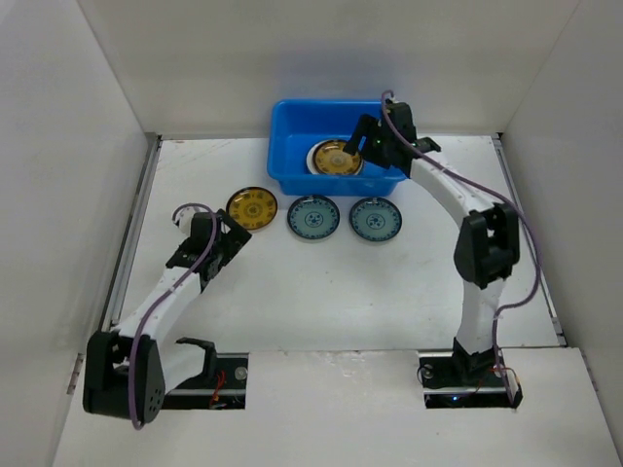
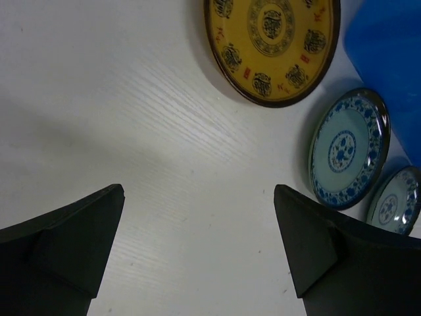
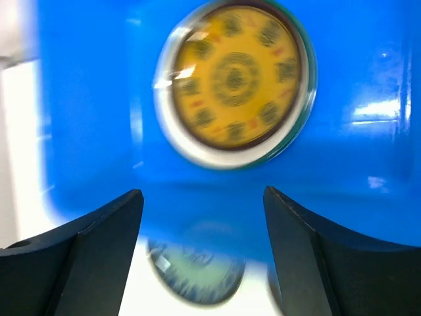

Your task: Place the plates into the plastic bin on the countertop

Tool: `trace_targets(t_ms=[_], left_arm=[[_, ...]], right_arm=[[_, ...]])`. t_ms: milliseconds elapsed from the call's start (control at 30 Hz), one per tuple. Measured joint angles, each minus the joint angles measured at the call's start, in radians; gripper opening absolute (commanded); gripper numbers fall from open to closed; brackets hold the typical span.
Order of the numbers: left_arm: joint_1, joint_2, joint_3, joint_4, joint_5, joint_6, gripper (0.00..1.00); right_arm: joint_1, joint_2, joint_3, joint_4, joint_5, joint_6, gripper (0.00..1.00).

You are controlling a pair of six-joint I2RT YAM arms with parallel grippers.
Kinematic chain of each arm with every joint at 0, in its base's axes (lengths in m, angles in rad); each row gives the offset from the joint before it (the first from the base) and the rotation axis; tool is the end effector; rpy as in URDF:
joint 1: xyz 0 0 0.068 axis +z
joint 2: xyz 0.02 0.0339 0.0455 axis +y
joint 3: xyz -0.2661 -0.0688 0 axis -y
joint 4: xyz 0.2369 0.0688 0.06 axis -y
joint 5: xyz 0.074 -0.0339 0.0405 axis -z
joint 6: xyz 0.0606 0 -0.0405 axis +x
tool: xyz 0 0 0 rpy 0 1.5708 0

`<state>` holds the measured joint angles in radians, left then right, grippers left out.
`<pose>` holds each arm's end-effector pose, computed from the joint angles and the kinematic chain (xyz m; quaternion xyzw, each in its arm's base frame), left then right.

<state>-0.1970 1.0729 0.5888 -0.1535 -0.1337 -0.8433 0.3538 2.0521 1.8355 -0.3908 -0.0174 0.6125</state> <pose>0.2352 -0.0387 0.2103 -0.3115 0.8354 -0.1713 0.4191 0.4668 0.1735 0.2802 0.1103 0.8793 0.2220 0.4067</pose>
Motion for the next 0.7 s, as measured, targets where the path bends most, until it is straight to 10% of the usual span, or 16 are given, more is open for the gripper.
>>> trace_targets(t_ms=[700], left_arm=[[0.172,0.579,0.013,0.724,0.215,-0.343,0.48]], right_arm=[[-0.014,-0.81,-0.708,0.198,0.003,-0.013,0.81]])
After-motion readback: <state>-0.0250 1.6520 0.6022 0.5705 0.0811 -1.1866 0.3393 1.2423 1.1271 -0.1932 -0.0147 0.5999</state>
